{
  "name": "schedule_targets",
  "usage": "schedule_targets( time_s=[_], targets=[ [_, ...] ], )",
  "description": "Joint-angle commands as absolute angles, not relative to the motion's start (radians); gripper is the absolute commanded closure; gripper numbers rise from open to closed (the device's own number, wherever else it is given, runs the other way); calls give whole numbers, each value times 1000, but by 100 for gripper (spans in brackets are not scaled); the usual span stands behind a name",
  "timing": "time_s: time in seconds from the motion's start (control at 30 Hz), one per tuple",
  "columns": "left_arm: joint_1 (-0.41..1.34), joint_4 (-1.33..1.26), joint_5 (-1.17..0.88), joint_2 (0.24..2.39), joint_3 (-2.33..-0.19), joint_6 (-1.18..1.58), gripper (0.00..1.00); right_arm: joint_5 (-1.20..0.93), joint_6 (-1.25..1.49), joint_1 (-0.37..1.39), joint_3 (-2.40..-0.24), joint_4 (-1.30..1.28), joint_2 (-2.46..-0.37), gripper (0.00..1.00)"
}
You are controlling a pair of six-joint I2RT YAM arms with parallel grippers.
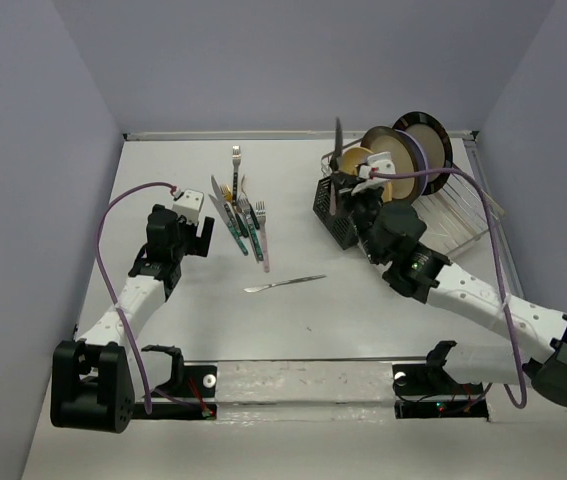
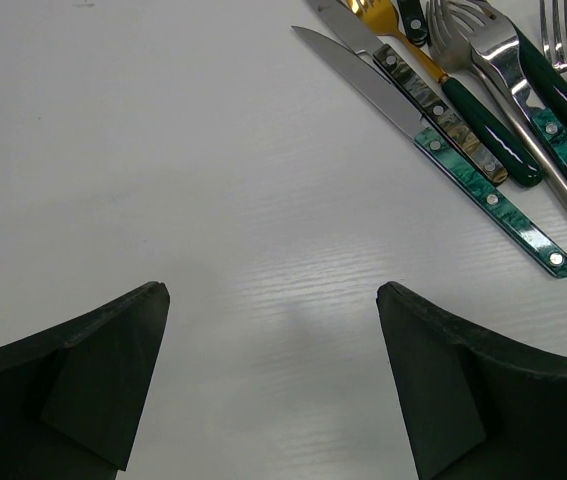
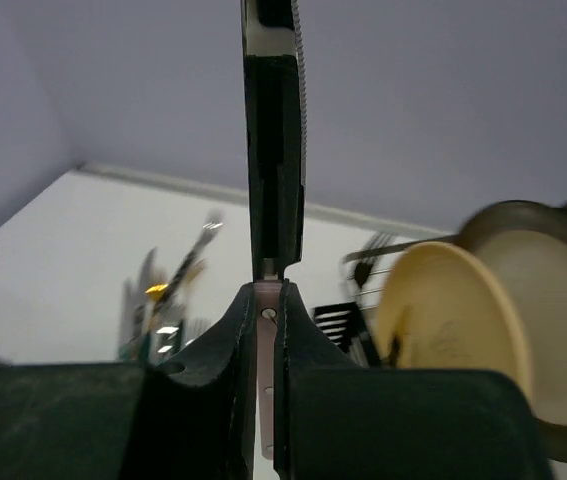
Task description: Sort the eating utensils into containers
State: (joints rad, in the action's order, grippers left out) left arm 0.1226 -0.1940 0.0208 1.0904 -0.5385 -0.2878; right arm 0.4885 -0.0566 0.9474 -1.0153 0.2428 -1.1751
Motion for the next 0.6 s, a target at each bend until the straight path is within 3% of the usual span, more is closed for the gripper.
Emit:
schedule_targets(
  time_s=[0.0, 0.3, 0.57],
  targets=[
    [118, -242, 28, 1065, -532, -298, 1, 721, -191, 845, -902, 711, -1190, 100],
    [118, -244, 28, 1071, -534, -298, 1, 759, -278, 753, -833, 911, -1333, 100],
    [118, -241, 25, 1071, -535, -298, 1, 724, -288, 723, -795, 942, -1394, 100]
  ],
)
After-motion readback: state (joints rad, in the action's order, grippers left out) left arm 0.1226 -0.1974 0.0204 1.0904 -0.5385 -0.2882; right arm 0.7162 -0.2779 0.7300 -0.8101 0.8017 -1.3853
